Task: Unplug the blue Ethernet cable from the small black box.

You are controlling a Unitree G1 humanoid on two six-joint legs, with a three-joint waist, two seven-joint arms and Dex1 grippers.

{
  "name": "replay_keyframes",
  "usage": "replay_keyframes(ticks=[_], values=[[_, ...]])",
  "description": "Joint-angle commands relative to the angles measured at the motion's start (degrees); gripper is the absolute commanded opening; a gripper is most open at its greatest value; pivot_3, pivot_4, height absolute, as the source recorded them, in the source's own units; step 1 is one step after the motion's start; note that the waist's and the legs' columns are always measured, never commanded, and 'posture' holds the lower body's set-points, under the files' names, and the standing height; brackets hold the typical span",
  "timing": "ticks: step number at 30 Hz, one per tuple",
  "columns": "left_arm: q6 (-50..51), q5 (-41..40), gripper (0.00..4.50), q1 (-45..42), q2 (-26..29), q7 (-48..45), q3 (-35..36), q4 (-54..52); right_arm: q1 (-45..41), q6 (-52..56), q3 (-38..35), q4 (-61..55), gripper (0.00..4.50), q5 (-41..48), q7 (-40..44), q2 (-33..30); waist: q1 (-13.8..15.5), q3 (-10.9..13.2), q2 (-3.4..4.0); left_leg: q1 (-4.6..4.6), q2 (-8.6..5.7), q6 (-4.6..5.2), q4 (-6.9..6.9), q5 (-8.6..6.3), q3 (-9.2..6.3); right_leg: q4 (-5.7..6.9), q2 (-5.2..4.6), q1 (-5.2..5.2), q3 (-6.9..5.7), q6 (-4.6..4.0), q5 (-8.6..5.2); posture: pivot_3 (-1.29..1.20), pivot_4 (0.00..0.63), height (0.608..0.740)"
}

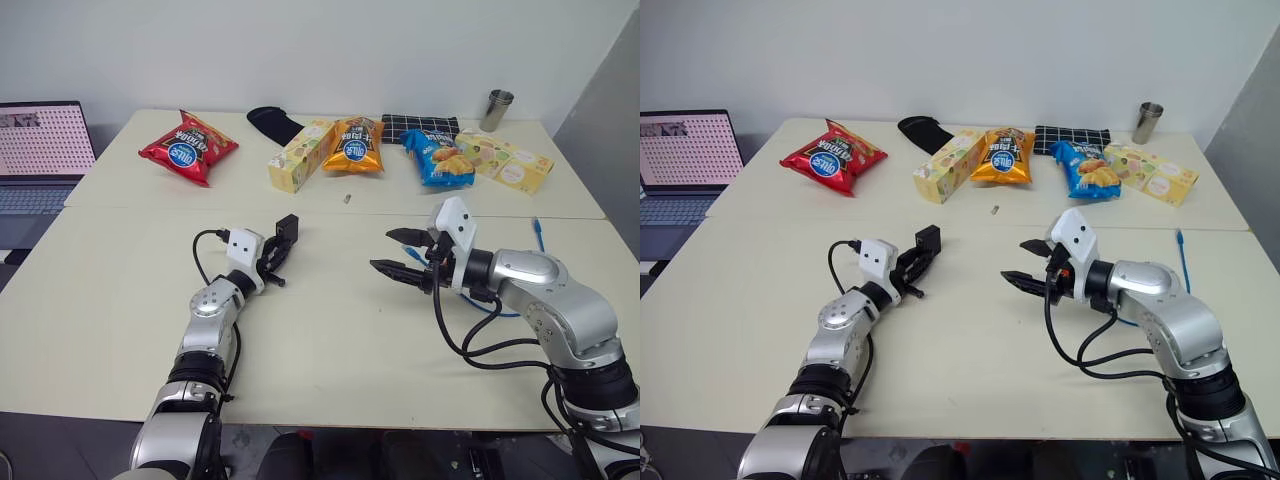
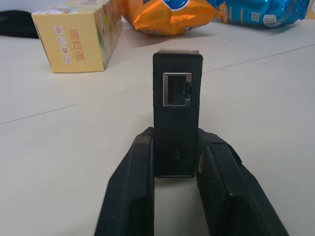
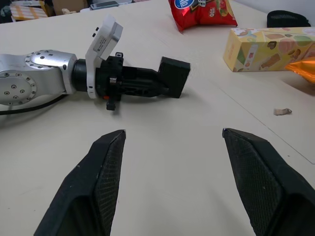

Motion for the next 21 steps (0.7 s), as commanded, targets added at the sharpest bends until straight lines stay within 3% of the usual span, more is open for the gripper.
replay_keyframes(ticks=[1,7,12,15,21], values=[[1.68,-0.38,2.24,2.83,1.44,-1.08,0.76,-1.92,-0.5,0.52,-0.46,-2.62,3.36,0.34,-0.39,-0.22,-0.09,0.0,0.01,0.0,0.0,0.0,0.0,0.0,0.0,0.01,0.0,-0.01,0.0,0.0,0.0,0.0,0.15,0.74],[14.57,-0.76,3.37,11.01,7.89,-1.3,1.3,-19.34,1.43,2.15,-0.77,-4.56,3.36,0.46,-1.19,-0.78,-0.5,-0.01,0.02,0.05,0.01,0.0,-0.09,0.0,-0.12,0.06,0.02,-0.06,0.04,0.0,0.0,0.0,0.15,0.74],[23.51,-0.65,3.37,14.54,17.47,-6.27,0.77,-31.26,4.73,2.21,-3.53,-5.87,3.36,1.35,0.88,-4.48,-0.21,0.01,0.0,0.03,0.0,0.0,-0.09,0.0,-0.18,0.09,0.02,-0.08,0.02,0.0,0.0,0.0,0.15,0.74],[23.89,-1.6,3.37,16.8,23.32,-12.16,0.48,-36.49,6.86,1.92,-5.61,-6.47,3.36,2.67,3.76,-8.13,0.11,0.02,0.01,0.01,-0.04,0.01,-0.09,-0.01,-0.2,0.01,0.0,-0.03,0.02,0.0,0.0,0.0,0.15,0.74],[30.05,-10.04,3.37,16.26,33.87,-24.17,4.92,-43.29,9.97,0.86,-13.28,-4.12,3.36,5.2,10.62,-17.29,0.04,0.05,0.03,-0.01,-0.06,0.03,-0.11,-0.02,-0.18,-0.22,-0.03,0.06,0.02,0.0,0.0,0.0,0.15,0.74]])
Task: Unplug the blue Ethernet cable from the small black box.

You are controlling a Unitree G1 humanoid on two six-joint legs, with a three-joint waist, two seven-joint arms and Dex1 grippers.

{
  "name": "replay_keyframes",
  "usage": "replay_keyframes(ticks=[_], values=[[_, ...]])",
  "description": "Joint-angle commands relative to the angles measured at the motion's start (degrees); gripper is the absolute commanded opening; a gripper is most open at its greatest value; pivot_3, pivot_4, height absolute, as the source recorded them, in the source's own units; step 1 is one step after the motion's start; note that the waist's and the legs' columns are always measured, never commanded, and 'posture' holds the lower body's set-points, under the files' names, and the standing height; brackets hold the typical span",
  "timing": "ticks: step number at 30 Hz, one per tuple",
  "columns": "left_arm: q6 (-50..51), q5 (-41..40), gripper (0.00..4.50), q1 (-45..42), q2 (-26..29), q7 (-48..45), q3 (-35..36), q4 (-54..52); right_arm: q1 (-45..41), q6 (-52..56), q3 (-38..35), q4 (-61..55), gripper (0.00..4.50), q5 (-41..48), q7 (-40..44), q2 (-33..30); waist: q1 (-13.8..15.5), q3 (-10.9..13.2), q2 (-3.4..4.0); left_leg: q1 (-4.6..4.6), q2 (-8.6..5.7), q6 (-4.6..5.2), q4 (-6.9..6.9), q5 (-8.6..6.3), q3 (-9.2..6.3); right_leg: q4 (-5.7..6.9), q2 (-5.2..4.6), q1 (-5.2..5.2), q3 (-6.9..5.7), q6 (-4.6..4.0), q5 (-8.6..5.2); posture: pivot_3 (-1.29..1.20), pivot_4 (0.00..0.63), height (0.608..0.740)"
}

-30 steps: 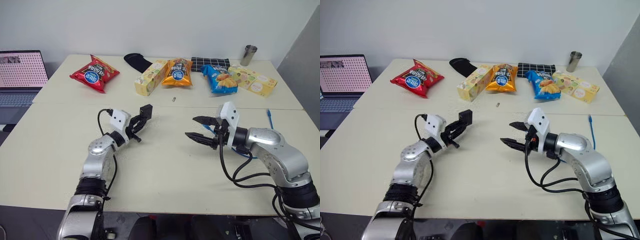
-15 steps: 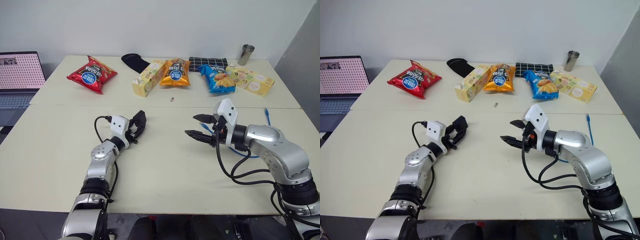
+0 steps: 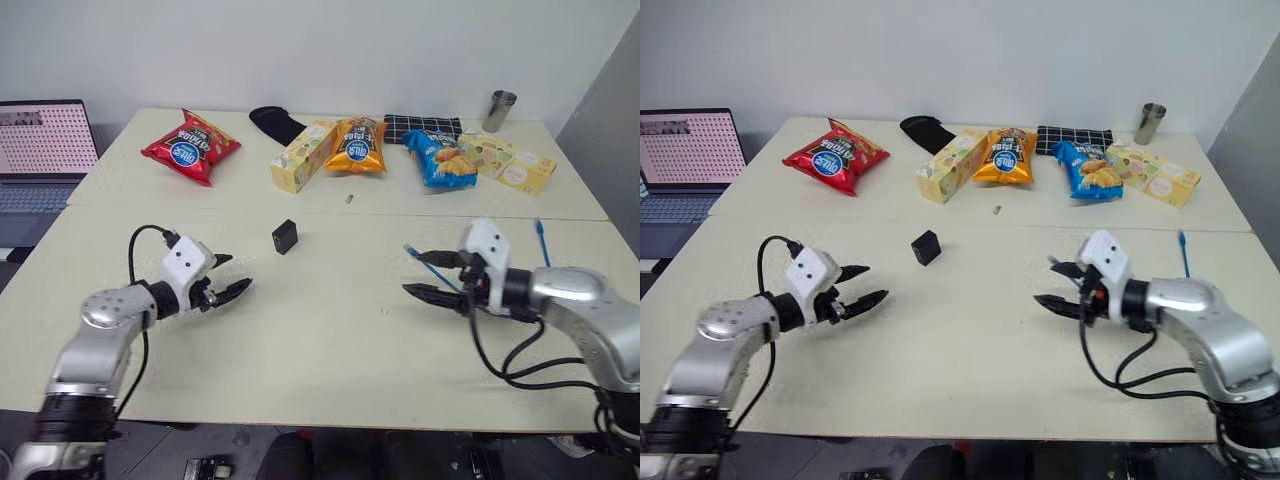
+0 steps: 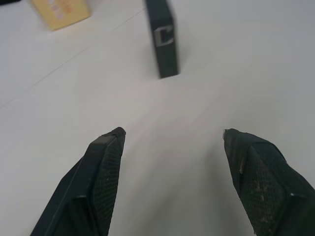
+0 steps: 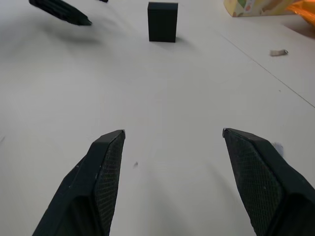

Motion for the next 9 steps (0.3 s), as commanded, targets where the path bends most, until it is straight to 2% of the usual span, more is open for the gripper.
replay_keyframes(ticks=[1,5,9], values=[[3.2,-4.64,3.37,-2.1,4.39,-5.39,3.79,-3.17,0.41,-1.7,-5.35,0.86,3.36,1.36,3.4,-3.78,-0.07,0.0,0.01,0.0,0.01,0.01,0.0,-0.01,-0.01,0.0,0.01,0.0,-0.01,0.0,0.0,0.0,0.15,0.74],[6.54,-7.62,3.37,-3.84,6.42,-7.58,4.62,-4.93,0.5,-3.43,-6.79,4.06,3.36,0.3,4.76,-5.83,-0.11,0.01,0.02,0.02,0.0,0.17,0.0,-0.09,0.04,0.0,0.02,0.01,0.04,0.0,0.0,0.0,0.15,0.74],[6.38,-6.7,3.37,-4.46,7.42,-8.78,3.64,-5.19,-0.08,-4.83,-6.64,5.98,3.36,-0.21,5.01,-6.29,-0.12,0.02,0.01,0.0,0.0,0.17,0.01,-0.1,0.06,-0.02,0.02,-0.01,0.06,0.0,0.0,0.0,0.15,0.74]])
